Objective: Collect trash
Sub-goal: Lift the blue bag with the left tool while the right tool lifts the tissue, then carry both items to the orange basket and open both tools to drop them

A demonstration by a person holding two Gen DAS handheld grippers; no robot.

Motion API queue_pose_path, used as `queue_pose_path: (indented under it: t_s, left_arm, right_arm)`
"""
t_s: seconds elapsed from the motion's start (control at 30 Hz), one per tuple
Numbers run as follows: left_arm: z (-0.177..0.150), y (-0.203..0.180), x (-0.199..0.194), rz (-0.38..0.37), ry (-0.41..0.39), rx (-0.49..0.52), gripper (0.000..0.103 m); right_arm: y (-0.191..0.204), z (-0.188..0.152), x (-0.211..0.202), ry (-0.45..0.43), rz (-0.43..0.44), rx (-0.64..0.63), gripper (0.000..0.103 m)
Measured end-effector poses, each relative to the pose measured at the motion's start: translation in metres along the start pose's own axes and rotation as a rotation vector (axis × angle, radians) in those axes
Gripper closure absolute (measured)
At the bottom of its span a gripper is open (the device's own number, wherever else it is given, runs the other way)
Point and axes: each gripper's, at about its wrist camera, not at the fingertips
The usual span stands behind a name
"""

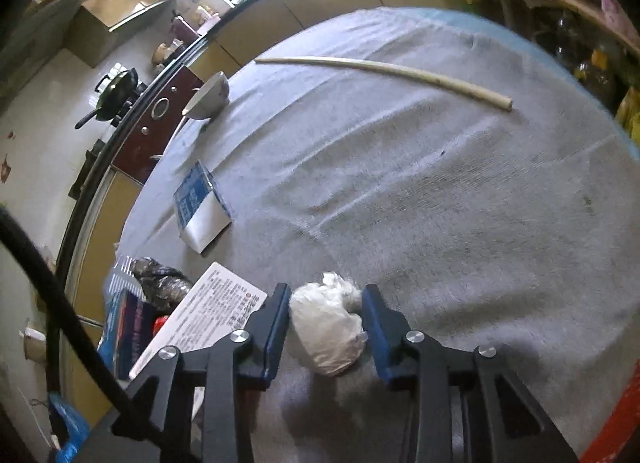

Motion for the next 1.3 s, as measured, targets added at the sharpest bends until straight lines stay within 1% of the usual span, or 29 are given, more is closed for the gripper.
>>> queue_pose_path:
  t_s: [0.13, 0.27, 0.37, 0.47, 0.57, 0.63, 0.7, 0.73, 0.77, 0.83, 0.9, 0.97, 1.07, 1.1, 1.13, 1.17, 1.2, 1.23, 1.27, 1.3]
  left_arm:
    - [0.0, -0.008, -0.003, 0.01, -0.012, 0.019, 0.04]
    - [0.001, -0.025, -0.006, 0.012, -0.023, 0.054, 0.04]
    - [0.002, -0.04, -0.008, 0.0, -0.027, 0.085, 0.04]
    - [0.002, -0.056, -0.009, -0.014, -0.029, 0.111, 0.04]
    - [0.001, -0.063, -0.009, -0.025, -0.028, 0.121, 0.039]
    - [0.002, -0.06, -0.007, -0.025, -0.023, 0.11, 0.039]
    - [0.003, -0.052, -0.004, -0.014, -0.015, 0.087, 0.039]
    - [0.003, -0.049, -0.003, -0.006, -0.014, 0.079, 0.039]
    - [0.004, -0.044, -0.002, 0.003, -0.012, 0.067, 0.039]
    - [0.005, -0.036, 0.0, 0.009, -0.008, 0.049, 0.039]
    - [0.006, -0.03, 0.002, 0.009, -0.01, 0.043, 0.039]
    - [0.007, -0.025, 0.003, 0.004, -0.014, 0.038, 0.039]
    - [0.009, -0.019, 0.005, -0.004, -0.017, 0.03, 0.039]
    - [0.01, -0.017, 0.007, -0.006, -0.015, 0.026, 0.039]
    - [0.011, -0.015, 0.009, -0.01, -0.011, 0.02, 0.039]
    - [0.011, -0.014, 0.01, -0.012, -0.009, 0.016, 0.039]
    - [0.012, -0.013, 0.011, -0.013, -0.006, 0.013, 0.039]
    - [0.012, -0.012, 0.012, -0.013, -0.005, 0.012, 0.039]
    - [0.013, -0.011, 0.013, -0.013, -0.005, 0.011, 0.039]
    - [0.013, -0.01, 0.013, -0.013, -0.004, 0.009, 0.039]
  right_arm:
    - [-0.004, -0.01, -0.03, -0.038, 0.014, -0.02, 0.066]
    - [-0.018, -0.023, -0.065, -0.068, 0.069, -0.001, 0.066]
    - [-0.032, -0.036, -0.092, -0.091, 0.103, 0.017, 0.066]
    - [-0.045, -0.046, -0.116, -0.114, 0.102, 0.027, 0.066]
    - [-0.05, -0.045, -0.125, -0.117, 0.103, 0.009, 0.066]
    - [-0.048, -0.041, -0.122, -0.107, 0.127, -0.001, 0.062]
    - [-0.04, -0.034, -0.111, -0.118, 0.158, -0.016, 0.034]
    - [-0.036, -0.032, -0.105, -0.127, 0.151, -0.023, 0.03]
    - [-0.029, -0.028, -0.097, -0.127, 0.136, -0.039, 0.028]
    - [-0.015, -0.02, -0.079, -0.108, 0.107, -0.088, 0.028]
    - [-0.003, -0.012, -0.059, -0.094, 0.058, -0.133, 0.029]
    - [-0.001, -0.006, -0.042, -0.067, 0.023, -0.141, 0.029]
    - [0.004, 0.003, -0.02, -0.04, -0.004, -0.151, 0.029]
    - [0.006, 0.006, -0.011, -0.017, -0.023, -0.159, 0.03]
    - [0.007, 0.007, -0.002, 0.01, -0.029, -0.156, 0.034]
    - [0.005, 0.008, 0.009, 0.042, -0.001, -0.138, 0.045]
    - [0.003, 0.007, 0.015, 0.06, 0.019, -0.12, 0.049]
    - [0.004, 0.007, 0.012, 0.027, 0.001, -0.125, 0.052]
    - [0.005, 0.008, 0.012, 0.035, 0.004, -0.131, 0.061]
    - [0.004, 0.008, 0.011, 0.035, 0.011, -0.124, 0.063]
Point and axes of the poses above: each gripper's, at about its wrist camera, not at the fingertips, and x roughly the way its jaws point, y to its left, z to its top, and after that the axes turned 15 degrees about -x, right-handed
